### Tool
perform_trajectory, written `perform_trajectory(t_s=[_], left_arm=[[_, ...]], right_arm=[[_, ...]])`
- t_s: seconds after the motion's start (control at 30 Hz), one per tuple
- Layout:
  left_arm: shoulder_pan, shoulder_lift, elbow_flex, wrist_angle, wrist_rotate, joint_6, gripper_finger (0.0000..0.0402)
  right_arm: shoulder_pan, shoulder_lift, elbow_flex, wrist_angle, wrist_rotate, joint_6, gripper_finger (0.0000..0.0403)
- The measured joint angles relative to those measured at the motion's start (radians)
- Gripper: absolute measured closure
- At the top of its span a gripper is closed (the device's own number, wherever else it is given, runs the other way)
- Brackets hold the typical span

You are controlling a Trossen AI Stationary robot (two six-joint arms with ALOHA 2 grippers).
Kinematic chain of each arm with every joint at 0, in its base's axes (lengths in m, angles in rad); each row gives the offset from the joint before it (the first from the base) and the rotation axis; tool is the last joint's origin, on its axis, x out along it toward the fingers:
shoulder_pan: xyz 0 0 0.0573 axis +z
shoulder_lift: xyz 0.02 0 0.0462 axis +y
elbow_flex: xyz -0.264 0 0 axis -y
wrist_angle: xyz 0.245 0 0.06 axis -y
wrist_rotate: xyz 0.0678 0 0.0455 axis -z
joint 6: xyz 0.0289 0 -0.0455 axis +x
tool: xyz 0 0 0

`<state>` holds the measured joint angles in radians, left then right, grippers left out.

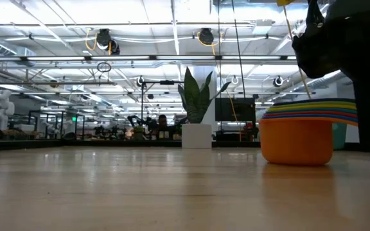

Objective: Nest measuring cups in basket
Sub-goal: Put the nested measuring cups into the green bin

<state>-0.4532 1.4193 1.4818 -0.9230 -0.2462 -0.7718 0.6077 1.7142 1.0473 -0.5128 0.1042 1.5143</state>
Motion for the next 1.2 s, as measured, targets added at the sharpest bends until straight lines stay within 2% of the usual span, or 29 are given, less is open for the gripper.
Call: perform_trajectory(t_s=[0.2, 0.57, 0.8, 0.97, 1.2], left_arm=[[0.016, 0.000, 0.000, 0.000, 0.000, 0.019, 0.0334], [0.017, 0.000, 0.000, 0.000, 0.001, 0.080, 0.0334], [0.049, 0.000, 0.000, 0.000, 0.039, 0.111, 0.0334], [0.084, 0.000, 0.000, 0.000, 0.069, 0.130, 0.0335], [0.110, 0.000, 0.000, 0.000, 0.074, 0.141, 0.0334]], right_arm=[[0.007, 0.000, 0.008, 0.011, 0.021, 0.094, 0.0110], [-0.006, 0.000, 0.008, -0.053, 0.052, 0.166, 0.0109], [-0.029, 0.000, 0.008, -0.065, 0.051, 0.166, 0.0111], [-0.042, 0.000, 0.008, -0.099, 0.045, 0.152, 0.0135], [-0.053, 0.000, 0.008, -0.133, -0.003, 0.096, 0.0204]])
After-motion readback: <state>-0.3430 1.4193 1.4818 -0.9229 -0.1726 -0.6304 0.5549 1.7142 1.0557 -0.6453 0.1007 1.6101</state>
